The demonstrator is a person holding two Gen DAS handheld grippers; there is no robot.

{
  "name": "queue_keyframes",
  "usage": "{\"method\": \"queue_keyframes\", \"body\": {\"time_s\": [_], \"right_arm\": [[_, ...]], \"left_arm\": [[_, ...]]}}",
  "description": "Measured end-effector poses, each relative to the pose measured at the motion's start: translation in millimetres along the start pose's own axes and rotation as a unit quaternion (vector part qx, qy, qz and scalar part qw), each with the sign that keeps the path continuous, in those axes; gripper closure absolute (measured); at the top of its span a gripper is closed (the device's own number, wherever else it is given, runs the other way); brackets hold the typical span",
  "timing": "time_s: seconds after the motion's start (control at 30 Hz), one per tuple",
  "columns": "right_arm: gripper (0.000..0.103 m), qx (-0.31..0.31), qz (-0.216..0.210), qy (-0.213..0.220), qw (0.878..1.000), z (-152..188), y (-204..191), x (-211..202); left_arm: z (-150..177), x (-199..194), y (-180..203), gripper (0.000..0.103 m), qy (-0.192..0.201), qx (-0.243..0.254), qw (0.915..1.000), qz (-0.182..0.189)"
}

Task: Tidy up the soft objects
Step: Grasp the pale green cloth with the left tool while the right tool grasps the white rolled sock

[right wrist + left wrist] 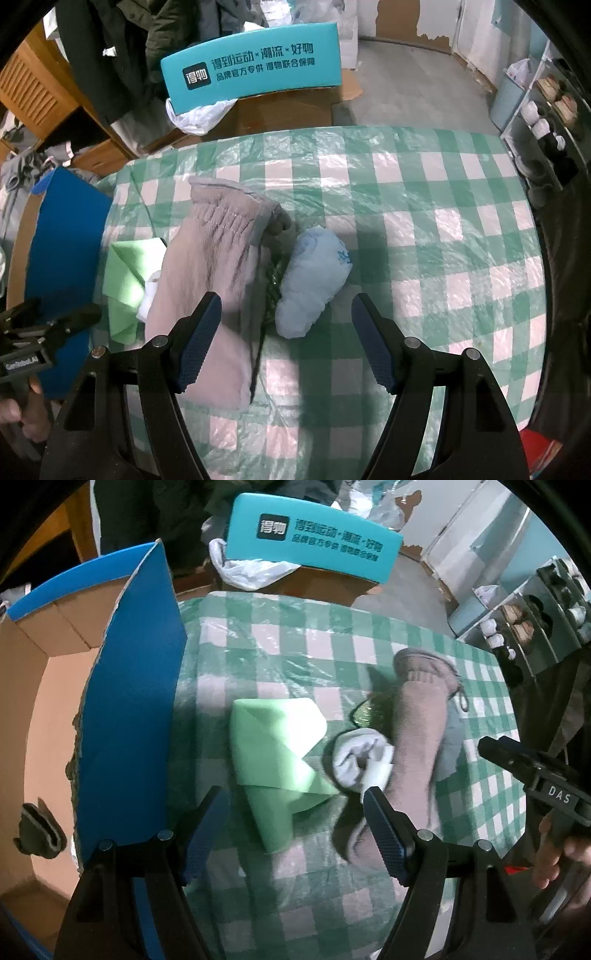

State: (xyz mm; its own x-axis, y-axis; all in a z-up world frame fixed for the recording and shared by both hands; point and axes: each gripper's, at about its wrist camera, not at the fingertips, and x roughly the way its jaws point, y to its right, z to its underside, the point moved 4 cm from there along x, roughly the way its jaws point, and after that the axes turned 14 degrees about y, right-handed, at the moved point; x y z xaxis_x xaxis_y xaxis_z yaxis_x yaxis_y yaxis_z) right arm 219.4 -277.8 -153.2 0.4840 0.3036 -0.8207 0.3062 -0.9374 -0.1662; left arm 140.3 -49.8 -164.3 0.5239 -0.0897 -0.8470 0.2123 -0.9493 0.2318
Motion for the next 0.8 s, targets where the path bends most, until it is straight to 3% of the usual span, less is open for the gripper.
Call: {"method": "queue_keyframes", "body": {"time_s": [0.17,0.43,0.8], "right_arm": [[0.03,0.004,0.012,-0.007,1.0,-2,6,11],[0.03,0.029,0.027,-0.027,0.999,2,21,37],[0.03,0.02,0.035,-0.045,0.998,8,24,59]], "left_arm": [[-2,6,-10,0.025,-0.004,-0.012,0.9999,-0.006],[-1,18,5,0.025,-0.012,0.007,0.9999,0.005],[-8,49,-2,0.025,-0.026,0.018,0.9993,-0.021]]}}
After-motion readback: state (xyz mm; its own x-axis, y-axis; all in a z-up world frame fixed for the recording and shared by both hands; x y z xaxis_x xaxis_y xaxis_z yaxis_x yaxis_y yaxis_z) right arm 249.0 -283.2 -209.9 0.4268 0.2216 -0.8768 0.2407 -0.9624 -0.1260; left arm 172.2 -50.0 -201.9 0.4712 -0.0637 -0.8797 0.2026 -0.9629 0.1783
